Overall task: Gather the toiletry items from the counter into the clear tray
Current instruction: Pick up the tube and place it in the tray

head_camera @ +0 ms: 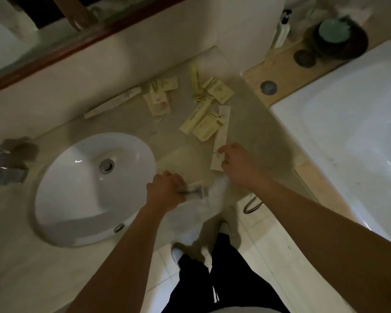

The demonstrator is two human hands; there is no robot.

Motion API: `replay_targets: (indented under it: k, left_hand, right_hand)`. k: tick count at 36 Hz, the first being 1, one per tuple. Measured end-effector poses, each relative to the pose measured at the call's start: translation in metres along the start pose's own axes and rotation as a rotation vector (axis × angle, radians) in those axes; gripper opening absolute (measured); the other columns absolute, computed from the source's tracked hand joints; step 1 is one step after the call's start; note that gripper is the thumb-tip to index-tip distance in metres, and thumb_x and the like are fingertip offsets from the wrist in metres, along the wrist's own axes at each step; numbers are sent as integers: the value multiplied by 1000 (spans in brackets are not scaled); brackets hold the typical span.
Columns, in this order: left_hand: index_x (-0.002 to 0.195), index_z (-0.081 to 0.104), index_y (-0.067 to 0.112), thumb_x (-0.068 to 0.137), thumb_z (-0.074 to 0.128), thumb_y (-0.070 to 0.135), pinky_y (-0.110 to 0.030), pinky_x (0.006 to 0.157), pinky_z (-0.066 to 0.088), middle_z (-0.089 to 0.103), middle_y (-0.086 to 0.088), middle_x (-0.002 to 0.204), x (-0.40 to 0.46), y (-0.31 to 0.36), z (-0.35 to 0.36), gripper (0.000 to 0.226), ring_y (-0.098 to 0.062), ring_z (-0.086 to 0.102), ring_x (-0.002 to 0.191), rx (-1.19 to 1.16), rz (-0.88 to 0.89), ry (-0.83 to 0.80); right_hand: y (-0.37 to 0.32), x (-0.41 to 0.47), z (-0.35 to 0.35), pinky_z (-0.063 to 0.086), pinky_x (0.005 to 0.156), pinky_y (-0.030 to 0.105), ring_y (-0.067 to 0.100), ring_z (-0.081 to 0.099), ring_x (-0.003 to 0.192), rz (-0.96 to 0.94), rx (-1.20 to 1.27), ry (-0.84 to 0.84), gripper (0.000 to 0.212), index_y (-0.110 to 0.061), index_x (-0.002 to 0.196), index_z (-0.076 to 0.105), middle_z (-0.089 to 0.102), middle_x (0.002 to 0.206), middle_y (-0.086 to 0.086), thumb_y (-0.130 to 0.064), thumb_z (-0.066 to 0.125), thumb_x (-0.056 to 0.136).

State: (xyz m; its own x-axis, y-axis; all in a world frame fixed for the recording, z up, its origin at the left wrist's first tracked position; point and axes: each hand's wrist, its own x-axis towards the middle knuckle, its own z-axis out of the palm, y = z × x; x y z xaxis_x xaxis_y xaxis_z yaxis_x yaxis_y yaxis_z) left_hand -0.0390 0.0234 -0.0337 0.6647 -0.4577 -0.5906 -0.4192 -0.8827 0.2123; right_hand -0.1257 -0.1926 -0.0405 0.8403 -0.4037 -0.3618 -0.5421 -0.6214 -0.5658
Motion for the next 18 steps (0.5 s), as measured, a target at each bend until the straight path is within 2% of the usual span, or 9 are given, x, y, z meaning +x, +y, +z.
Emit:
replay_targets:
  k: [2,5,10,15,18]
  left_hand:
    - [111,61,37,71,73,44,-43,92,42,53,1,113,3,1,1,43,-28,49,112,29,-6,6]
    - [108,64,38,75,71,43,-43,92,40,52,-1,112,6,0,1,34,-28,48,111,69,-16,-17]
    - [105,66,34,80,65,36,-43,89,38,53,0,110,9,0,6,25,-27,49,109,92,-14,-39]
    - [90,60,28,82,64,34,-40,84,42,58,1,99,10,-3,5,11,-24,56,97,-37,-15,-16]
    - [77,53,25,81,62,27,-32,66,42,59,1,78,9,-4,0,10,-24,59,78,-135,-33,10]
  right_hand:
    - [4,1,2,49,82,38,29,57,91,4,-11,-1,43,-23,127,56,52,110,9,-16,53,85]
    - [7,6,9,49,88,44,31,54,97,-5,-36,-26,50,-28,135,48,48,117,11,-23,53,85]
    - [2,21,19,45,92,45,35,46,108,-12,-238,-56,55,-36,139,38,40,125,13,-41,53,87]
    - [3,26,26,44,93,43,36,45,107,25,-236,4,41,-28,122,52,40,120,14,-46,54,85]
    - [6,25,25,47,81,41,34,48,97,41,-249,82,27,-17,105,55,43,112,14,-39,49,89]
